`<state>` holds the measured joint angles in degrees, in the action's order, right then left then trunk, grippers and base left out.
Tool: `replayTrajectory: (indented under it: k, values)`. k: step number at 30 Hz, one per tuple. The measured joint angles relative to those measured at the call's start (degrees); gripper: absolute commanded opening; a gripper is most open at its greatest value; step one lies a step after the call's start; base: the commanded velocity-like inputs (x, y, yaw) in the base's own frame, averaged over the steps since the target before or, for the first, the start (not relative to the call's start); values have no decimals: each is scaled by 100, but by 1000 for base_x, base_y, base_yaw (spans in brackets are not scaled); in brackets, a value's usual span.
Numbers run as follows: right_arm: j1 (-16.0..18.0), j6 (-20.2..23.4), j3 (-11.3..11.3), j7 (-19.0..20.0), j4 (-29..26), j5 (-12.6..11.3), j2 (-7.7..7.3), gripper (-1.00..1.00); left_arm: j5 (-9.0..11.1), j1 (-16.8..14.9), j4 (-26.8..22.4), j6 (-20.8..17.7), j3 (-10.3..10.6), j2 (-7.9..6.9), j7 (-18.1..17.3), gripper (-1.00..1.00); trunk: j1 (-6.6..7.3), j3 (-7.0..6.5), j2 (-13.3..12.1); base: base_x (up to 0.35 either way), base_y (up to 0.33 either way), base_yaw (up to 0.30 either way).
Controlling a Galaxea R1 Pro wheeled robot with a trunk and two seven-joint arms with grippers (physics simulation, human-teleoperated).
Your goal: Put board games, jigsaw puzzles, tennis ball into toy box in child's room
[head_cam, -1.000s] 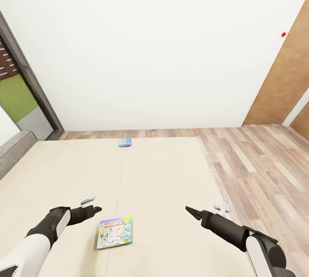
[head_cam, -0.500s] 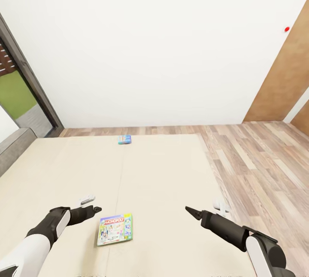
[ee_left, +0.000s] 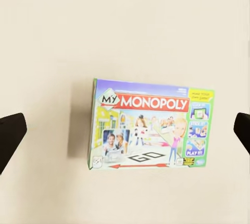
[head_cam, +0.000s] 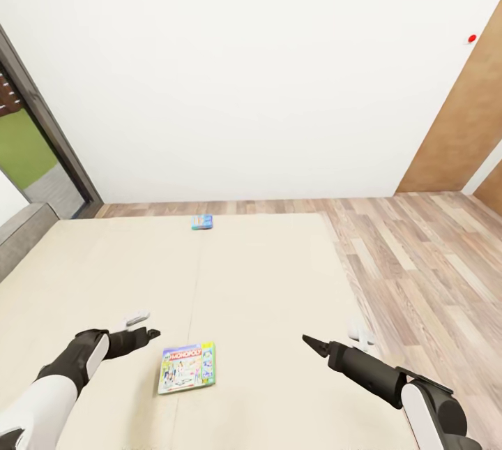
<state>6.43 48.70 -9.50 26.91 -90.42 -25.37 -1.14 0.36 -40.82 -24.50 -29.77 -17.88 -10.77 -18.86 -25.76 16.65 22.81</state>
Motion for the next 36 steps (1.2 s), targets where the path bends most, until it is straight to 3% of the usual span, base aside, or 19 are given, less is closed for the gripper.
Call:
replayTrajectory:
  k: [6, 12, 21, 30, 36]
  values:
    - [3, 7, -6, 0, 2, 0, -1, 100, -10, -511, -203, -818, -3, -12, 44, 100, 0, 56, 0, 0, 0, 0]
    - [9, 14, -8, 0, 2, 5, -1, 100, -34, -856, -249, -1210, -2, -13, 60, 100, 0, 112, 0, 0, 0, 0]
    - [16, 109, -8, -2, 2, 5, -1, 100, -224, -1152, -260, -1343, 2, 22, 117, 100, 0, 196, 0, 0, 0, 0]
    - [19, 136, -13, -3, 0, 2, -7, 100, -395, -1206, -267, -1301, 12, 98, 325, 100, 0, 280, 0, 0, 0, 0]
    - [20, 145, -16, 2, -3, -2, -94, 100, -417, -1214, -268, -1288, 14, 111, 375, 100, 0, 336, 0, 0, 0, 0]
